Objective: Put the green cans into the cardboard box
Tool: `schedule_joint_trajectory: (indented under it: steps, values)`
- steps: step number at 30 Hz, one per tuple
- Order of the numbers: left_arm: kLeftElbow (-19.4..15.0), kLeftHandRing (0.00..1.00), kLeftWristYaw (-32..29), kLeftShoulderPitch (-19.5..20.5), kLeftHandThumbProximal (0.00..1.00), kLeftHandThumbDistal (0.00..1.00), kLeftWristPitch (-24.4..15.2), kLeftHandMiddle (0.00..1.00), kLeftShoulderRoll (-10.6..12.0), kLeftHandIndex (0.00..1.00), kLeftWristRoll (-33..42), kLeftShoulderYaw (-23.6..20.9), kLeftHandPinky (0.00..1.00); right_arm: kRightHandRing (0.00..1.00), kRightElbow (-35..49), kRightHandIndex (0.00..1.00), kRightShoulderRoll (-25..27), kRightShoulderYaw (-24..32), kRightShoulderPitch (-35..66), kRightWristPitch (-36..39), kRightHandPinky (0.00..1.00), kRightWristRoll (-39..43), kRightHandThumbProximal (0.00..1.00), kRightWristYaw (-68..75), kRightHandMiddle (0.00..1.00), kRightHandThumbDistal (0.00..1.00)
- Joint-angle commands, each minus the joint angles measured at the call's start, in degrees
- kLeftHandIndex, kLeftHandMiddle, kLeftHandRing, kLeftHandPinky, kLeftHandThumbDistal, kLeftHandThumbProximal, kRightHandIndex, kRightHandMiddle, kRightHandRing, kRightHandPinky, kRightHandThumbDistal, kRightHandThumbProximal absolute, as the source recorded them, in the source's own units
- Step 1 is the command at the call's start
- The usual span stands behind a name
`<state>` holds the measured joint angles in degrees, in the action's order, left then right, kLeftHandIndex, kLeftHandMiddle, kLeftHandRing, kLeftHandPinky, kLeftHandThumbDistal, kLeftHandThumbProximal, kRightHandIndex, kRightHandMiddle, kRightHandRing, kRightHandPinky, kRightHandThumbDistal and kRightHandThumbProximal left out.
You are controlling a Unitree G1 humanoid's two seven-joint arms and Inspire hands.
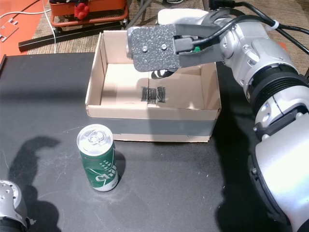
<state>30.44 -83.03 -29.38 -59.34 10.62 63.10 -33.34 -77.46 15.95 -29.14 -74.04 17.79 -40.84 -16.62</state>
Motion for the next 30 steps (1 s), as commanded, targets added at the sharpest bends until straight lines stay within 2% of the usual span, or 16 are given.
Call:
schedule_joint_trajectory:
  steps: [1,4,5,6,7,8,10,11,12,14,16,17,18,21,30]
  values:
    - [-0.44,0.85,-0.51,-0.16,0.92,0.59,-0.13,0.67,2.84,0.52,0.45,-0.06,0.82,0.33,0.19,0.43,-0.39,-0.11,-0.96,0.25,0.16,0.28,0.0,0.55,0.4,0.53]
    - [-0.57,0.84,-0.08,-0.13,0.91,0.61,-0.21,0.66,2.95,0.52,0.38,-0.11,0.82,0.32,0.16,0.39,-0.51,0.27,-0.72,0.5,0.19,0.69,0.0,0.37,0.37,0.55]
    - [-0.61,0.84,-0.15,-0.1,0.91,0.6,-0.2,0.66,2.91,0.52,0.38,-0.11,0.82,0.33,0.15,0.42,-0.52,0.49,-0.64,0.62,0.23,0.94,0.0,0.16,0.39,0.56]
    - [-0.6,0.85,-0.25,-0.07,0.91,0.6,-0.22,0.66,2.88,0.52,0.4,-0.13,0.83,0.4,0.14,0.49,-0.53,0.73,-0.57,0.75,0.3,1.18,0.0,-0.09,0.45,0.57]
    - [-0.64,0.85,-0.43,-0.05,0.91,0.6,-0.18,0.67,2.89,0.52,0.5,-0.14,0.83,0.48,0.13,0.58,-0.51,0.9,-0.51,0.93,0.4,1.33,0.0,-0.42,0.53,0.63]
    - [-0.71,0.85,-0.5,0.0,0.91,0.6,-0.07,0.67,2.89,0.52,0.51,-0.09,0.83,0.51,0.11,0.63,-0.47,1.0,-0.49,1.09,0.5,1.4,0.0,-0.78,0.55,0.65]
    - [-0.86,0.85,-0.54,0.14,0.91,0.6,0.15,0.67,2.84,0.52,0.51,-0.02,0.83,0.64,0.09,0.73,-0.4,1.17,-0.5,1.2,0.66,1.5,0.0,-1.73,0.66,0.78]
    - [-0.93,0.85,-0.57,0.17,0.91,0.6,0.3,0.67,2.83,0.52,0.56,0.02,0.83,0.7,0.07,0.78,-0.39,1.32,-0.5,1.1,0.71,1.62,0.03,-2.23,0.72,0.88]
    - [-1.03,0.85,-0.55,0.23,0.91,0.61,0.51,0.67,2.85,0.52,0.59,0.07,0.83,0.79,0.05,0.83,-0.42,1.35,-0.54,0.8,0.77,1.62,0.06,-2.77,0.79,0.9]
    - [-1.13,0.85,-0.43,0.3,0.91,0.61,0.64,0.67,2.92,0.52,0.57,0.12,0.83,0.89,0.01,0.87,-0.57,1.13,-0.68,-0.16,0.85,1.32,0.11,-3.5,0.87,0.93]
    - [-1.13,0.85,-0.08,0.32,0.91,0.61,0.2,0.66,2.99,0.52,0.37,0.06,0.83,0.98,0.02,0.91,-0.72,0.97,-0.8,-0.93,0.92,1.14,0.12,-4.2,0.96,0.96]
    - [-1.09,0.85,-0.06,0.29,0.91,0.6,-0.14,0.66,2.96,0.52,0.3,0.0,0.83,1.0,0.07,0.96,-0.74,0.96,-0.78,-1.08,0.96,1.13,0.14,-4.34,0.99,0.99]
    - [-1.11,0.85,-0.1,0.28,0.92,0.59,-0.35,0.66,2.95,0.52,0.27,-0.03,0.83,1.0,0.12,0.99,-0.73,0.94,-0.74,-1.1,0.97,1.11,0.15,-4.36,1.0,1.0]
    - [-1.27,0.85,-0.12,0.27,0.92,0.61,-0.25,0.66,3.08,0.52,0.52,-0.05,0.82,1.0,0.21,1.0,-0.54,-0.04,-0.71,-0.6,1.0,0.1,0.23,-3.81,1.0,1.0]
    - [-1.66,0.86,0.25,0.62,0.92,0.6,-0.11,0.66,3.06,0.52,0.16,0.32,0.83,1.0,0.15,1.0,-0.63,-0.91,-0.71,-1.11,1.0,-0.62,0.25,-3.46,1.0,1.0]
